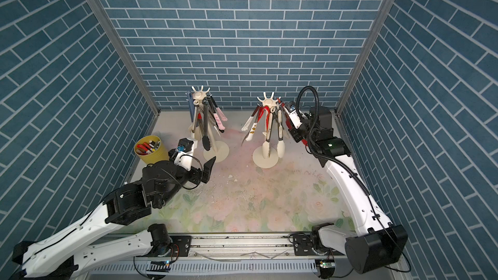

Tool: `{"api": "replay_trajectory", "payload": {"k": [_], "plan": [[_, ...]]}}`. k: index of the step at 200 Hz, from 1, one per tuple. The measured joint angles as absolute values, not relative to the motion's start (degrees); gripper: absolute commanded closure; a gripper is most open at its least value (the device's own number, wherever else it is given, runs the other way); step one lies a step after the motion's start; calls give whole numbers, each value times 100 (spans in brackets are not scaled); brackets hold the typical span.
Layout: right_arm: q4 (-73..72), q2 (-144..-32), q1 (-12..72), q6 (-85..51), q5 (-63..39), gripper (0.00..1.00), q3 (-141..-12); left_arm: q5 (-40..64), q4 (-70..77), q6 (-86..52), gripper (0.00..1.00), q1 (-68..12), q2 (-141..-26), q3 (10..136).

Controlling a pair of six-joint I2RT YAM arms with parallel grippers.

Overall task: Hang food tongs on kitchen utensil racks
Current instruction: Hang the food tongs on the rack.

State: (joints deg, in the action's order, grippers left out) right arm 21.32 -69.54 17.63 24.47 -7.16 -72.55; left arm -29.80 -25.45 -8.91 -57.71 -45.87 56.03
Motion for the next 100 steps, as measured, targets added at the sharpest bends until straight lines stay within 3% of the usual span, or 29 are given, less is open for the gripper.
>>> {"api": "replay_trajectory", "payload": {"k": [29,47,70,92,100], "plan": [[2082,-6976,1763,2451,-779,67,-7216,-2808,-2580,-1151,1,-5470,-4727,5542],[2056,-6995,1761,2357,-805,45,-7188,-2611,-2617,-1339,1,-5133,-4729,5450],[1981,-6993,1708,2178,-790,25,-7091,-2327,-2639,-1614,1,-4501,-4668,5315],[1826,-6895,1564,1763,-668,14,-6785,-2023,-2650,-1881,1,-3787,-4462,5050],[1778,-6820,1522,1594,-602,2,-6632,-1935,-2650,-1951,1,-3553,-4392,4950]]}}
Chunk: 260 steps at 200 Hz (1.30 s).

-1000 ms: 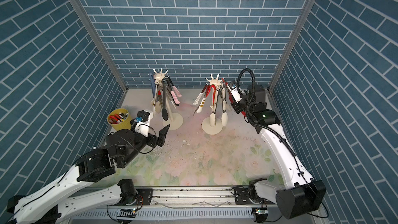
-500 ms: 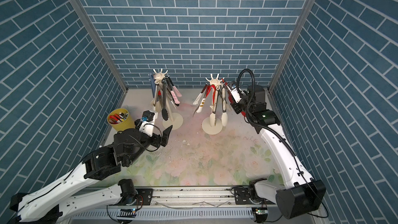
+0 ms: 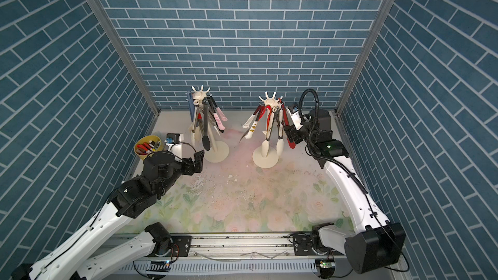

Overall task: Hang food tongs on kitchen utensil racks
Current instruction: Hang the food tongs on the rack, then reset both arms

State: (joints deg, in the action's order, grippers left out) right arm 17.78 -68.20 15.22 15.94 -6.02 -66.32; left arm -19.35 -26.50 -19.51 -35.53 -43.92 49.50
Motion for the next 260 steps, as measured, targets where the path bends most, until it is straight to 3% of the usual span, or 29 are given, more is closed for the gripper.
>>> {"api": "replay_trajectory", "payload": {"k": [70,103,126,175,260], "plan": [[923,-5194,1302,222,329,1,-4357,-1627,-2327,-2102,1,-2108,-4582,4097],[412,-5028,937,-322,742,1,-3492,-1702,-1422,-2010,1,-1295,-4899,3627],[-93,-5210,499,-655,926,1,-3000,-1955,-333,-1750,1,-790,-5234,3055],[-1409,-5911,-163,-919,1096,1,-2377,-2075,2228,-580,1,-714,-6132,2104],[-3752,-7634,-314,-650,934,1,-1916,-1203,5728,506,1,-558,-8471,1330]]}}
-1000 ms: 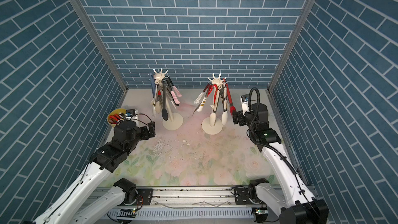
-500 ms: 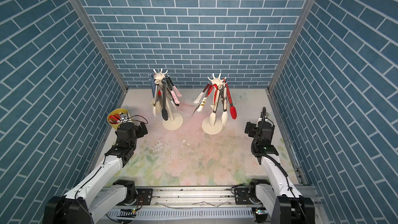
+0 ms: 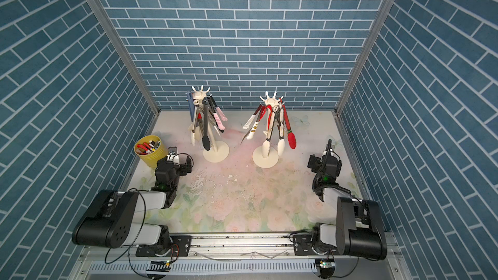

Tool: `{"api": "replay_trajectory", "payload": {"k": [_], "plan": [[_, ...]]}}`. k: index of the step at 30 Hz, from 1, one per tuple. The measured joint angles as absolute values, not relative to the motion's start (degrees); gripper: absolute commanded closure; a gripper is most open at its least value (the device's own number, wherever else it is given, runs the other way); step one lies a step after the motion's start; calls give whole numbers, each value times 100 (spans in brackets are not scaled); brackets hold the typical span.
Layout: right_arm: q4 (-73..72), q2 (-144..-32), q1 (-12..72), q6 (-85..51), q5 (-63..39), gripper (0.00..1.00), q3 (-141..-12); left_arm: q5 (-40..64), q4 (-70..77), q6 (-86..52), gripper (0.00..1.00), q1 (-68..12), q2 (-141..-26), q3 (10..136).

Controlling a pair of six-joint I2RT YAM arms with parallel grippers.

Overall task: Hang food tongs on kitchen utensil racks
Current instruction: Reset both arms

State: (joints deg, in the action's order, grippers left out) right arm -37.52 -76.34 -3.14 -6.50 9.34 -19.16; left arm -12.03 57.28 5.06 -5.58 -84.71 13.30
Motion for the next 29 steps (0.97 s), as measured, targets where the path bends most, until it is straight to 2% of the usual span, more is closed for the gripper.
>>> {"api": "replay_trajectory", "payload": {"k": [4,6,12,29], "plan": [[-4775,-8403,-318,-648,814,1,-1865,-934,5911,554,1,-471,-8744,1354],[-4650,-8661,-311,-646,816,1,-1944,-777,5771,539,1,-364,-8737,1538],[-4584,-8709,-276,-644,867,1,-2228,-582,5262,462,1,-215,-8726,2228],[-4582,-8709,-250,-637,902,1,-2228,-502,4991,436,1,-213,-8729,2237]]}}
